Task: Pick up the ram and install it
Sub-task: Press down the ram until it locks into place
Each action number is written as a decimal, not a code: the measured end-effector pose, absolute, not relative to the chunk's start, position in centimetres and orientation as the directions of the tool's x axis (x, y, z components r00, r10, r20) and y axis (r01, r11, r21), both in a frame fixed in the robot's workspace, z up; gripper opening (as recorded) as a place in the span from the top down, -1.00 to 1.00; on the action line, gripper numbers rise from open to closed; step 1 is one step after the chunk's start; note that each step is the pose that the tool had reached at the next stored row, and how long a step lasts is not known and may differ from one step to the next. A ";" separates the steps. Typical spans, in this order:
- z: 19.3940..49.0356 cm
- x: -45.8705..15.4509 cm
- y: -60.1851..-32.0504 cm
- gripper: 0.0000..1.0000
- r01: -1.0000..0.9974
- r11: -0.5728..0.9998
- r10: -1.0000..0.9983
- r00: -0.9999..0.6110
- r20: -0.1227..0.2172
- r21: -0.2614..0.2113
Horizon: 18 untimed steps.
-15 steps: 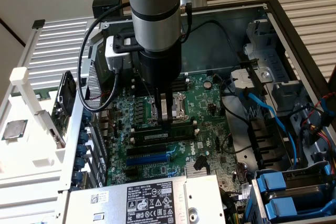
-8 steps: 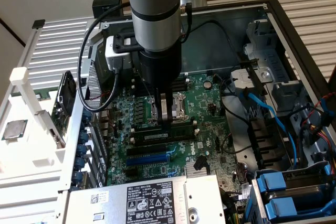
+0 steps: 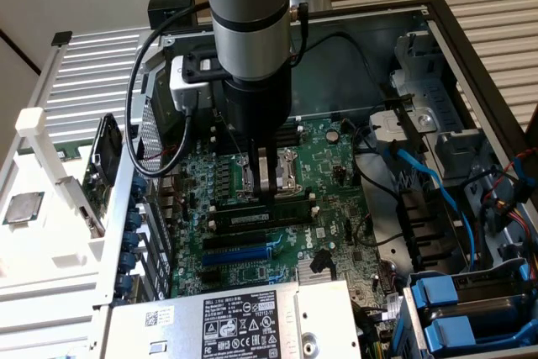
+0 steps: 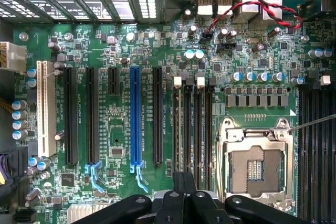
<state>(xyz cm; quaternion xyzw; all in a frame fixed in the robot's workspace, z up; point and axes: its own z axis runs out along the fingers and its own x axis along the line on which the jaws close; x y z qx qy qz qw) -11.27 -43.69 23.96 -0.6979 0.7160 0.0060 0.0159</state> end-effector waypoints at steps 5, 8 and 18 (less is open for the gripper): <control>23.8 -11.3 -43.7 0.79 -1.000 0.026 -0.999 -0.025 -0.031 -0.014; 23.7 -11.3 -43.7 0.79 -1.000 0.026 -0.999 -0.025 -0.031 -0.013; 23.5 -11.3 -43.6 0.79 -1.000 0.026 -0.999 -0.025 -0.031 -0.014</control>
